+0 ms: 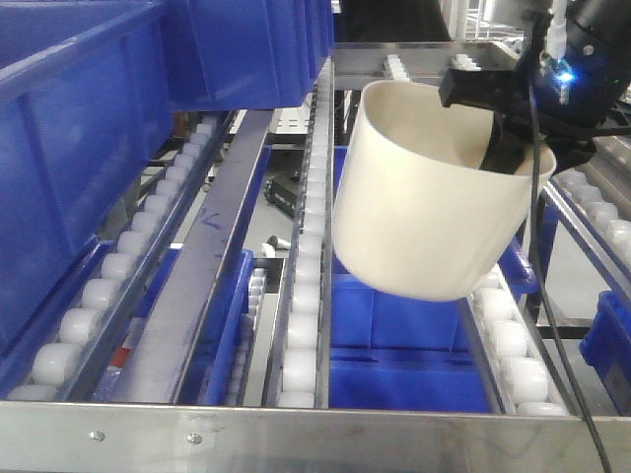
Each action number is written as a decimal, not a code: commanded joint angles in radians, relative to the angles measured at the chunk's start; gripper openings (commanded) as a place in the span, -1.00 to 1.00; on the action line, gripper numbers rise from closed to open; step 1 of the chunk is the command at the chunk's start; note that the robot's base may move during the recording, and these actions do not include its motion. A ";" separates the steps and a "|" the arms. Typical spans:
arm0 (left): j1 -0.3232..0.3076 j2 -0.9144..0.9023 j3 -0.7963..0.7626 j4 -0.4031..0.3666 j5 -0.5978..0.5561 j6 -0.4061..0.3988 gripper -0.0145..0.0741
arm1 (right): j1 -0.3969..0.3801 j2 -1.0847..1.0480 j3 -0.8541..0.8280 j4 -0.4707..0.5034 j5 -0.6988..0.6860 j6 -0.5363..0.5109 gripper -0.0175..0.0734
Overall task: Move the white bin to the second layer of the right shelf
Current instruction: 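Swing the held bin with the right gripper over the roller track, then lower the white bin onto the roller track with the right gripper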
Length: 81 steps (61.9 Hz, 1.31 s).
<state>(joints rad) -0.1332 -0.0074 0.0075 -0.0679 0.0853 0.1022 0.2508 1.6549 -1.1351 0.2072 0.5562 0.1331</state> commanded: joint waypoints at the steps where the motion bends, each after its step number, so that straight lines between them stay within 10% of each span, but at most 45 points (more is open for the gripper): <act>1: -0.003 -0.014 0.037 -0.006 -0.085 -0.003 -0.48 | -0.001 -0.028 -0.038 0.001 -0.049 -0.003 -0.49; 81: -0.003 -0.014 0.037 -0.006 -0.085 -0.003 -0.48 | 0.008 -0.005 -0.091 -0.052 -0.032 -0.003 -0.49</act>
<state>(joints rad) -0.1332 -0.0074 0.0075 -0.0679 0.0853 0.1022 0.2628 1.6965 -1.1793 0.1596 0.5636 0.1331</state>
